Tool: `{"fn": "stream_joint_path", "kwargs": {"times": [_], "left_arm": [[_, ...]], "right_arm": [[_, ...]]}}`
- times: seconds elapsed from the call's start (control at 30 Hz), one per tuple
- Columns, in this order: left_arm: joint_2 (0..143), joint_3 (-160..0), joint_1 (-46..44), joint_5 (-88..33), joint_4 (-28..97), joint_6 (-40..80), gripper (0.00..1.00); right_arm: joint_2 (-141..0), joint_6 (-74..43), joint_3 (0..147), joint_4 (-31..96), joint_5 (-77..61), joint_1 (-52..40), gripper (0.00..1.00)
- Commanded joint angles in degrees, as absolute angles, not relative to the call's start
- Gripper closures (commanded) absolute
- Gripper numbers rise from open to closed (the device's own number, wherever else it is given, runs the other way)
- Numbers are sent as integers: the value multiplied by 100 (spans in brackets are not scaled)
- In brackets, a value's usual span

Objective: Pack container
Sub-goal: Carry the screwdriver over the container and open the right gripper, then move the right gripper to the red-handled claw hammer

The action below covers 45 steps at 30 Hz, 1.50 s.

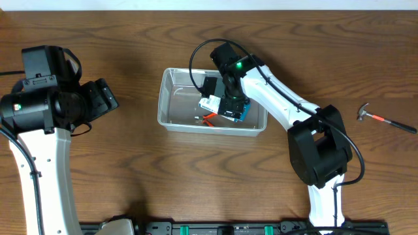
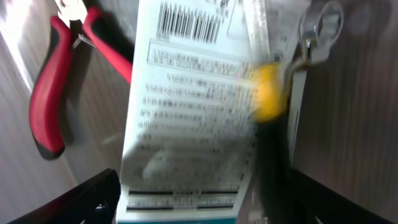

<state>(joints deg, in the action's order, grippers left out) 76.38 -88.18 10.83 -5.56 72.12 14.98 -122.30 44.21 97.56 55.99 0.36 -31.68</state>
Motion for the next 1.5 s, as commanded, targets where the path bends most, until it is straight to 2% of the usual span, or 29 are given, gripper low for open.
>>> {"fn": "stream_joint_path", "kwargs": {"times": [0.0, 0.17, 0.4, 0.53, 0.67, 0.77, 0.87, 1.07, 1.47], "left_arm": [[7640, -8820, 1103, -486, 7242, 1487, 12], [7640, -8820, 1103, -486, 7242, 1485, 12], [7640, -8820, 1103, -486, 7244, 1487, 12], [7640, -8820, 1103, -486, 7244, 1487, 12], [7640, -8820, 1103, -486, 7244, 1487, 12], [7640, -8820, 1103, -486, 7242, 1485, 12], [7640, -8820, 1103, -486, 7242, 1487, 12], [7640, -8820, 1103, -486, 7238, 1490, 12], [7640, -8820, 1103, -486, 7212, 1490, 12]], "right_arm": [[-11743, 4477, 9996, 5638, 395, -3111, 13], [-10912, 4539, 10088, 5542, 451, -2536, 13], [-9979, 4091, 10088, 5513, 443, -681, 11], [-10020, 4270, 10071, 5765, 436, 493, 7], [-10287, 5103, 10071, 6187, 198, 1463, 5], [-10562, 5730, 10071, 6477, 145, 2008, 5], [-10890, 5835, 10071, 6539, 121, 2469, 4], [-11533, 6208, 10071, 6639, -80, 3002, 4], [-12497, 6637, 10068, 6608, 1, 3227, 7]]}}
